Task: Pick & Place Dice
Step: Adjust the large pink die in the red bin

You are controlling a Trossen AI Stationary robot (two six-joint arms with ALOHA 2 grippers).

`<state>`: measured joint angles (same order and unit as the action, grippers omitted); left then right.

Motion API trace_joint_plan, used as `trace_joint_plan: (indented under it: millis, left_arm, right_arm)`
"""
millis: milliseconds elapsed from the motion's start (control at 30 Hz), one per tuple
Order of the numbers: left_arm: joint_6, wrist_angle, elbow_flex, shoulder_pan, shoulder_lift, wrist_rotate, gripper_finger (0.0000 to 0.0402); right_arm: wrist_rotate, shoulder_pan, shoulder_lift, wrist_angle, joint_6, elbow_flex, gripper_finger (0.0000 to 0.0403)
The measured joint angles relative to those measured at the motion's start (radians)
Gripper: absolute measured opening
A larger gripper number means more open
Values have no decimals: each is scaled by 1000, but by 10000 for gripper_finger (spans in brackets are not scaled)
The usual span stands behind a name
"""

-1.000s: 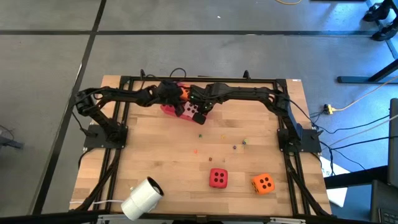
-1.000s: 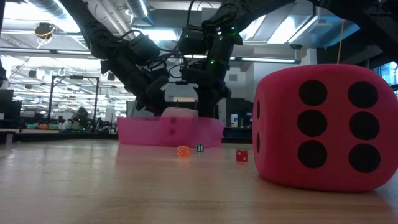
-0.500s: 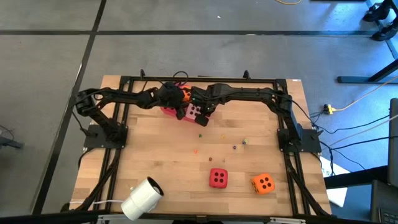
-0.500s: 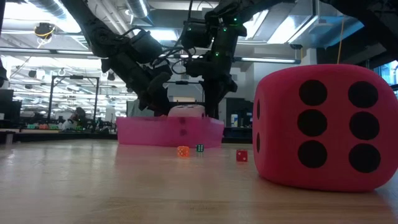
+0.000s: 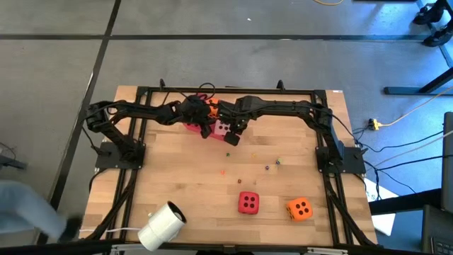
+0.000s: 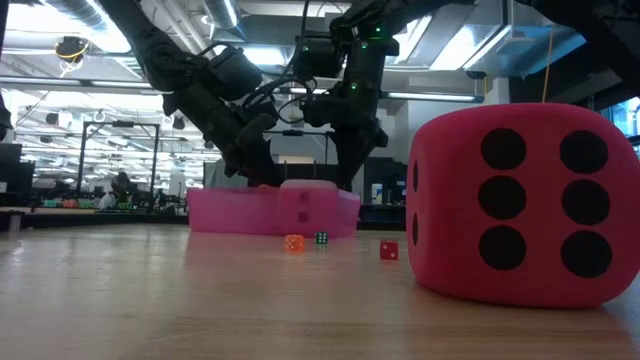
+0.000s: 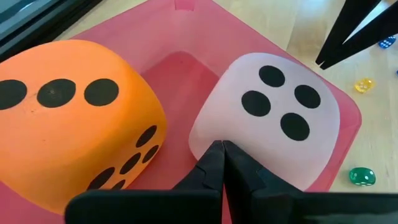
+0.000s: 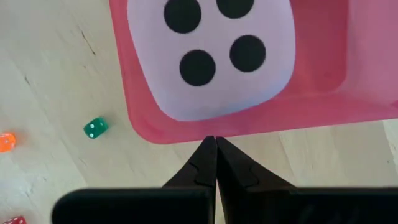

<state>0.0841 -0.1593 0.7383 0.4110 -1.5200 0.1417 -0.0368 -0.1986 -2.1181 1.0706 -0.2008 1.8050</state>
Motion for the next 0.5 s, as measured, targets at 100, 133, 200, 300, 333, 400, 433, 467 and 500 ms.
trace_joint_plan:
  millis: [100, 133, 200, 300, 333, 400, 433, 467, 500]
  left_arm:
    - [0, 0, 0, 0, 0, 0, 1]
    - [0, 0, 0, 0, 0, 1, 1]
    - [0, 0, 0, 1, 0, 1, 1]
    - [1, 0, 0, 1, 0, 1, 1]
    - [1, 0, 0, 1, 0, 2, 1]
    - [1, 0, 0, 1, 0, 2, 1]
    - [1, 1, 0, 1, 0, 2, 1]
    - [1, 0, 0, 1, 0, 2, 1]
    - [1, 0, 0, 1, 0, 3, 1]
  right_arm:
    - [1, 1, 0, -20, 2, 0, 3]
    - [3, 2, 0, -29, 3, 0, 3]
    - [3, 5, 0, -48, 12, 0, 3]
    - [17, 9, 0, -56, 26, 0, 3]
    - [25, 9, 0, -60, 26, 0, 3]
    - [27, 12, 0, -61, 26, 0, 3]
    - [27, 13, 0, -61, 26, 0, 3]
    - [27, 13, 0, -62, 27, 0, 3]
    - [27, 13, 0, -66, 30, 0, 3]
